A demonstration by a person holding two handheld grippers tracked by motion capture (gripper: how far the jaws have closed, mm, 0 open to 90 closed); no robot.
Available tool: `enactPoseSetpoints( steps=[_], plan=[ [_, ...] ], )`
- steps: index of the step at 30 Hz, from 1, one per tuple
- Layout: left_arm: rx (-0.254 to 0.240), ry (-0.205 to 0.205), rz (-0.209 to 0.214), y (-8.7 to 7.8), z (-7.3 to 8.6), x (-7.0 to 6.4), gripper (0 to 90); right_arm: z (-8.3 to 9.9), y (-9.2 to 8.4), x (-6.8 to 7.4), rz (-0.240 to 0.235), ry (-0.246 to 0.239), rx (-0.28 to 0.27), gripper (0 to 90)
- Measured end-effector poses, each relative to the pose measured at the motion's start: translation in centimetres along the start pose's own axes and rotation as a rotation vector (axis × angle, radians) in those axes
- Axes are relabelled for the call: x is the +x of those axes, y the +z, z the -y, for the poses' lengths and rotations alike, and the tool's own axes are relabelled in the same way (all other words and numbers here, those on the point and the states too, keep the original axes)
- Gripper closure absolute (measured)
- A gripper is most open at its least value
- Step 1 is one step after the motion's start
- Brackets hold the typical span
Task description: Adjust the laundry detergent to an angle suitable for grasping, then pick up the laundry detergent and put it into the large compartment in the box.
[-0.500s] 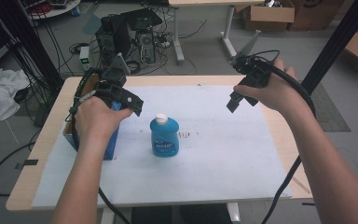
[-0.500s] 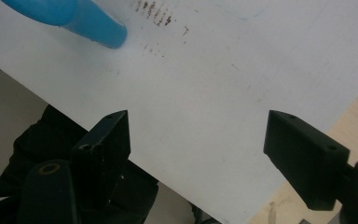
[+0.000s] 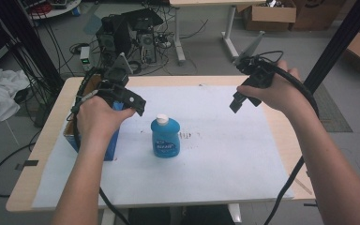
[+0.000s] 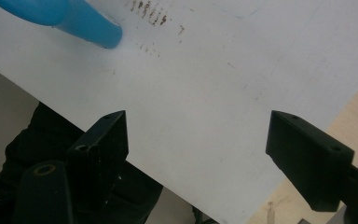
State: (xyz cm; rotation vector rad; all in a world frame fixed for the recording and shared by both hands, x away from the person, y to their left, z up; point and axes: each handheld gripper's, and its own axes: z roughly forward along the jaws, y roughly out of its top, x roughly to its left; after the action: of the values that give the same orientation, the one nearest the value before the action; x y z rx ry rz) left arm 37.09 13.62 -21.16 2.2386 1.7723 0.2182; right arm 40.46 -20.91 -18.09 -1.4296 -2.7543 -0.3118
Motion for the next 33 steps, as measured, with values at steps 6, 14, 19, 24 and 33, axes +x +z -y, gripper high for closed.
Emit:
enactPoseSetpoints(
  steps=[6, 14, 19, 24, 33],
  plan=[
    [0.001, 0.001, -0.004, 0.2, -0.1, 0.1, 5.8, -0.1, 0.3, -0.1, -0.005, -0.003, 0.005, 21.4],
    [-0.001, 0.004, -0.002, 0.1, 0.0, 0.4, 4.9, -0.3, 0.3, -0.2, -0.004, -0.003, 0.007, 21.0],
    [0.000, 0.024, 0.002, 0.0, -0.2, 0.4, 4.6, -0.4, 0.5, -0.1, -0.011, -0.014, 0.008, 21.3],
    [-0.010, 0.075, 0.014, -0.3, -0.7, 0.0, 4.6, -0.4, 0.6, -0.2, -0.006, -0.016, 0.006, 21.3],
    [-0.030, 0.209, 0.060, 0.1, -1.1, -0.6, 5.0, -0.5, 1.3, -0.5, -0.013, -0.035, 0.013, 21.5]
  ],
)
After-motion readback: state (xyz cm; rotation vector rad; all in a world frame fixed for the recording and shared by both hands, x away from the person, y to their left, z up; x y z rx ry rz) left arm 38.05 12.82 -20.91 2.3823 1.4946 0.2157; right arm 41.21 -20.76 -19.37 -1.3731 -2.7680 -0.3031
